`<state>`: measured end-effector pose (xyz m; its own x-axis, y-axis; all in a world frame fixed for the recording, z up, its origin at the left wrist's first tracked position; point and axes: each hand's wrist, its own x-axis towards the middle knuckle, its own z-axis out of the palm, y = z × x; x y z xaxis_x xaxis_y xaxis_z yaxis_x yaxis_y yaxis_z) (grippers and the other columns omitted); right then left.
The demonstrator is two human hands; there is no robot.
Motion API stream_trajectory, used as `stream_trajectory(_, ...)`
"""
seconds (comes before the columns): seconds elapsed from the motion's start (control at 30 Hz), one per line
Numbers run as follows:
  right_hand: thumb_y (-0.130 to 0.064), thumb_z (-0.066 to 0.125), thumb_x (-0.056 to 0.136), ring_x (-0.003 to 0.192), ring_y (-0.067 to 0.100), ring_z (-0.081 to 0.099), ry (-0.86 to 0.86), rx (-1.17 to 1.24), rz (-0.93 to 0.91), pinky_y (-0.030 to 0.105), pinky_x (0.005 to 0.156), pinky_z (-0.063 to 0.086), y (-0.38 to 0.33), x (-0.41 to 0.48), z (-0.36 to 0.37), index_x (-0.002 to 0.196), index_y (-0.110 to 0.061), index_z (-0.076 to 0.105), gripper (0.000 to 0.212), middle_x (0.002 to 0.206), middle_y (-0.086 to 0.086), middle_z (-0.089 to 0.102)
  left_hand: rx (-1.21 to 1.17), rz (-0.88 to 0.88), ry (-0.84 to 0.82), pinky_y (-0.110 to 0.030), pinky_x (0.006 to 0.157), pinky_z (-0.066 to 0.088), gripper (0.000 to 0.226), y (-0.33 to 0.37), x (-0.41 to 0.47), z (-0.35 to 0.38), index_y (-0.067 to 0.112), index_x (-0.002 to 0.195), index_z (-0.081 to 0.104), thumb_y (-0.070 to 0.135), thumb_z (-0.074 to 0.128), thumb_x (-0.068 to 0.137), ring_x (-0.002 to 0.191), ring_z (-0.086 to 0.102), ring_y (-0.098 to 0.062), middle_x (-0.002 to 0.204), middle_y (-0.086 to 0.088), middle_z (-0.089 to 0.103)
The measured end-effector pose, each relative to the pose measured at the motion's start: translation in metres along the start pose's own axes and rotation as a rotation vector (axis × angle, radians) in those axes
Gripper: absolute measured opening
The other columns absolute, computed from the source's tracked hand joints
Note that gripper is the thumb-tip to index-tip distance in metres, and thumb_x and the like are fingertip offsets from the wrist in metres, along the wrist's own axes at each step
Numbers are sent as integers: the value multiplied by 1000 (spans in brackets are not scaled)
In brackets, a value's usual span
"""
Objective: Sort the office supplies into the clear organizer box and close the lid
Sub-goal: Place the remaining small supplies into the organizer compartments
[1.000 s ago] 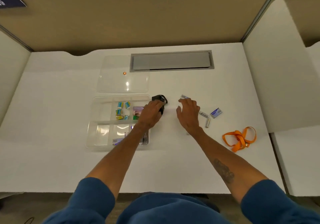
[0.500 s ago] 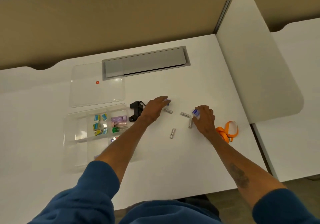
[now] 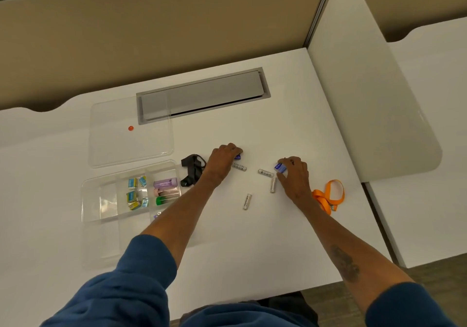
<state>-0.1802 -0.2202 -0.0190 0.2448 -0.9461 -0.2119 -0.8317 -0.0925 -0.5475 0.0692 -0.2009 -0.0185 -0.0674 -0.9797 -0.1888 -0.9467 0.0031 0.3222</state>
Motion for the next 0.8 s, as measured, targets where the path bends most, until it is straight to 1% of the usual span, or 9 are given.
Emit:
stream_trajectory(0.17,-9,68,84,110,29,49,77,87,57,37,93,41,-5,2,0,123,-15,59,41,122,11,52,-50,-30,48,-38,86,42,50,-1,-2,-2,15,129,54,-11,45,87,103,55,-30,126,-8,56)
stream_trajectory(0.27,-15,69,85,112,27,49,96,127,35,36,96,41,-20,4,1,125,-13,58,41,123,10,54,-131,-81,103,-42,85,47,48,-5,-7,-12,13,130,54,-7,46,87,100,57,-32,127,-10,56)
stream_trajectory(0.37,-16,71,84,112,26,49,97,182,-27,32,94,40,-46,5,5,125,-10,56,44,121,10,56,-219,-129,167,-42,90,49,43,-14,-21,-25,13,130,54,1,52,89,104,57,-29,127,-9,57)
stream_trajectory(0.5,-19,75,81,112,22,49,44,234,-131,25,93,41,-89,1,24,125,-9,54,49,120,9,56,-232,-143,232,-37,89,48,41,-34,-56,-37,13,129,55,6,56,89,107,56,-27,127,-9,58)
stream_trajectory(0.6,-16,75,80,110,20,49,-10,258,-232,19,89,35,-122,-9,44,125,-10,54,51,118,8,56,-211,-160,276,-37,86,49,43,-52,-90,-42,13,128,55,7,59,87,105,56,-27,125,-9,59)
stream_trajectory(0.7,-12,73,80,108,21,49,-80,261,-352,18,87,33,-153,-25,65,124,-10,54,48,118,8,53,-202,-227,305,-40,84,50,44,-72,-129,-43,14,126,56,6,61,83,102,57,-28,121,-8,60)
stream_trajectory(0.8,-13,73,79,108,20,48,-175,258,-428,22,88,38,-182,-42,86,124,-11,54,49,120,7,53,-178,-305,356,-39,86,50,44,-91,-172,-44,14,125,58,7,63,82,103,58,-27,120,-8,61)
